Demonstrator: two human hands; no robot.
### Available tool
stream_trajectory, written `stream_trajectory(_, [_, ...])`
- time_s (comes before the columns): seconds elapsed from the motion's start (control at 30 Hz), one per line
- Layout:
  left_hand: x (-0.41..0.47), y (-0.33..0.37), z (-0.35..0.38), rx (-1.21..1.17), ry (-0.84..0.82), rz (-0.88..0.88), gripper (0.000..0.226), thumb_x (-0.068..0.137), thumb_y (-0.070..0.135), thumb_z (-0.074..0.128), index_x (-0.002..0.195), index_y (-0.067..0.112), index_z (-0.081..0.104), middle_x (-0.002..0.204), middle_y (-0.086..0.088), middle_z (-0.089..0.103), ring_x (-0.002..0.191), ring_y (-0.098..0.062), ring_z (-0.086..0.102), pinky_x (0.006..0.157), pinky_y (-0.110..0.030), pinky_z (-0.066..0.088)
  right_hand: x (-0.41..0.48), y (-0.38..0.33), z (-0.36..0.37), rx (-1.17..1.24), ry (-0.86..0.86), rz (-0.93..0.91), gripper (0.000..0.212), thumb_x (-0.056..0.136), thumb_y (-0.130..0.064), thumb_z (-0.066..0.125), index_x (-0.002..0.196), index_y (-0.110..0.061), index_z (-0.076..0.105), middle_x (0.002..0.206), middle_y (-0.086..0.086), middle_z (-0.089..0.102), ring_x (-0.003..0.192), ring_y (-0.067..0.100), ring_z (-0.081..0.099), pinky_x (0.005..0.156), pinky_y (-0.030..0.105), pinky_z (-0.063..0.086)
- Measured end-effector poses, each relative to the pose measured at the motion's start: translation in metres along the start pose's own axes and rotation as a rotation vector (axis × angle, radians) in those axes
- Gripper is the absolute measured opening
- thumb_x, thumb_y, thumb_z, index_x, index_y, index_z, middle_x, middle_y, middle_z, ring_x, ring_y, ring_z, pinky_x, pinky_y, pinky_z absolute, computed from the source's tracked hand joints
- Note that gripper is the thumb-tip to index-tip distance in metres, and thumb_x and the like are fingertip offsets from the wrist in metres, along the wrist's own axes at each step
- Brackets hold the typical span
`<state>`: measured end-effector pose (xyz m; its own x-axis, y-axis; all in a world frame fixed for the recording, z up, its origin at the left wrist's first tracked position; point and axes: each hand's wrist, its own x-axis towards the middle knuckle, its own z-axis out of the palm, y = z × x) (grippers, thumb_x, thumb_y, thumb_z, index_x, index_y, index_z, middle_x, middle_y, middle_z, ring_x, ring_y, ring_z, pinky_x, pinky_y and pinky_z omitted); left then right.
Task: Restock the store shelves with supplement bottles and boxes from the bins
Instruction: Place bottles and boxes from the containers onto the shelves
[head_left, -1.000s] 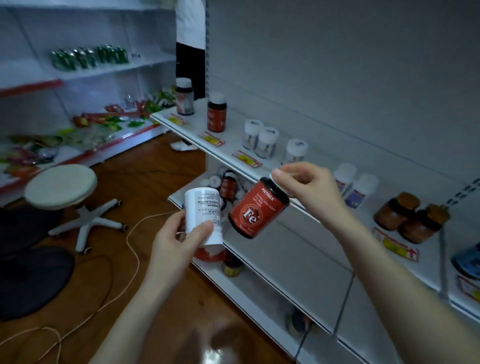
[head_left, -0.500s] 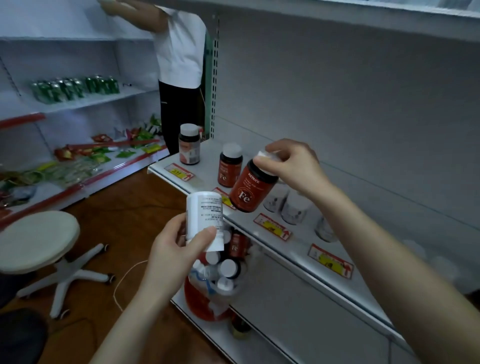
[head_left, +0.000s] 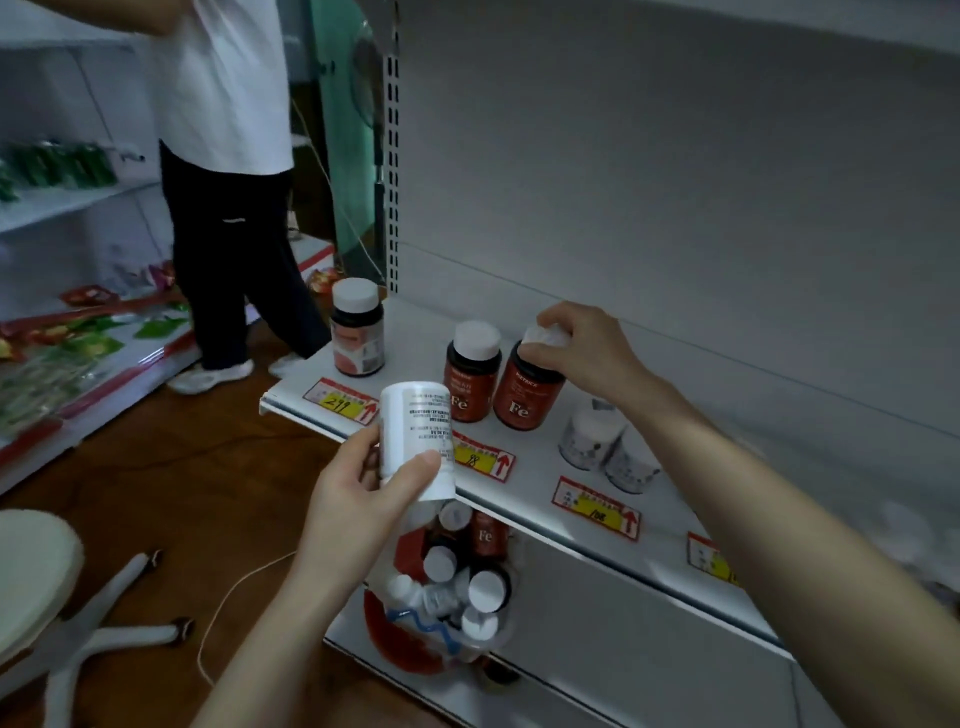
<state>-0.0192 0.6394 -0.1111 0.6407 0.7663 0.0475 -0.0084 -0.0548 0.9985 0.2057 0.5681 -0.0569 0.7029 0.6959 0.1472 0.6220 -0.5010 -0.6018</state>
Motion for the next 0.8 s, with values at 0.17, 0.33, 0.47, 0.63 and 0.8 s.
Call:
stream_trajectory(0.17, [0.033,-0.001,-0.023,-0.016,-0.148,-0.018,0.027,0.081,0.011,0.066,0.097,0.031,0.055,0.09,0.012,0.063,0.072,0.011,0.062,0.057,-0.007,0.047,0.008,-0.005,0.013,-0.055,-0.004,0.093,0.048,0.083,-0.027,0.066,0.125,-0.009,0.051,0.131,0.006,0.05,0.119,0.019,0.044,0.082,0.017,0.03])
stream_trajectory(0.33, [0.049,-0.003,-0.039,-0.028,-0.233,-0.037,0.027,0.082,0.008,0.065,0.09,0.032,0.055,0.086,0.009,0.064,0.068,0.006,0.064,0.055,-0.009,0.048,0.01,-0.006,0.025,-0.092,-0.023,0.155,0.048,0.083,-0.025,0.067,0.125,-0.008,0.051,0.132,0.008,0.05,0.121,0.02,0.044,0.085,0.018,0.03])
stream_trajectory(0.47, [0.056,-0.007,-0.043,-0.032,-0.273,-0.044,0.028,0.082,0.007,0.065,0.092,0.031,0.055,0.088,0.009,0.063,0.07,0.007,0.063,0.056,-0.008,0.048,0.01,-0.004,0.033,-0.106,-0.052,0.186,0.049,0.082,-0.024,0.068,0.125,-0.009,0.051,0.132,0.008,0.05,0.121,0.021,0.044,0.085,0.018,0.03])
stream_trajectory(0.63, [0.061,-0.013,-0.044,-0.037,-0.276,-0.068,0.029,0.081,0.007,0.066,0.092,0.031,0.056,0.09,0.007,0.064,0.071,0.006,0.064,0.057,-0.01,0.049,0.011,0.002,0.034,-0.073,-0.038,0.181,0.047,0.083,-0.023,0.067,0.125,-0.011,0.052,0.133,0.007,0.049,0.12,0.02,0.044,0.087,0.019,0.031])
stream_trajectory(0.8, [0.061,-0.014,-0.039,-0.037,-0.303,-0.083,0.029,0.08,0.008,0.067,0.095,0.03,0.056,0.093,0.007,0.065,0.076,0.005,0.065,0.06,-0.011,0.051,0.012,0.005,0.035,-0.058,-0.035,0.165,0.046,0.084,-0.022,0.066,0.125,-0.011,0.051,0.132,0.006,0.05,0.12,0.019,0.045,0.085,0.018,0.03])
